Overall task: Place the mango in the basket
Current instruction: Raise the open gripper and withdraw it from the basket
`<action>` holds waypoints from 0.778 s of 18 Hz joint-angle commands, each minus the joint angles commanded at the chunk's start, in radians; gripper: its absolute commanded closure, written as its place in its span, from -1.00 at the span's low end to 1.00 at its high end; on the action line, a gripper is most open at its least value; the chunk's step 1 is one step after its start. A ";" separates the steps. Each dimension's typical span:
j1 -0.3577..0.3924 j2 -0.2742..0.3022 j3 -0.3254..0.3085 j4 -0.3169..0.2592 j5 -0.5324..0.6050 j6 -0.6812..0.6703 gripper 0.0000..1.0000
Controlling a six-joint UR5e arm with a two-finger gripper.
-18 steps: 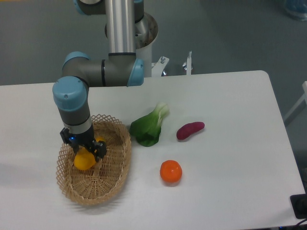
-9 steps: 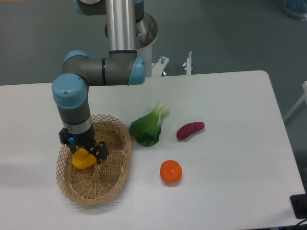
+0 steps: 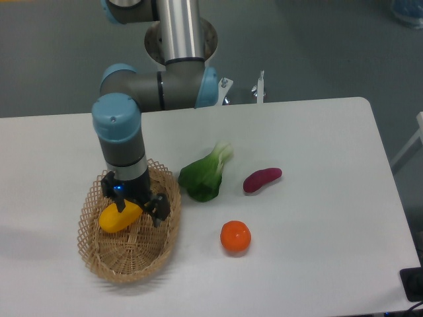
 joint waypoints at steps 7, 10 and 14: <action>0.025 0.015 -0.018 -0.017 0.000 0.041 -1.00; 0.032 0.021 -0.021 -0.019 0.000 0.041 -1.00; 0.034 0.021 -0.023 -0.019 0.000 0.041 -1.00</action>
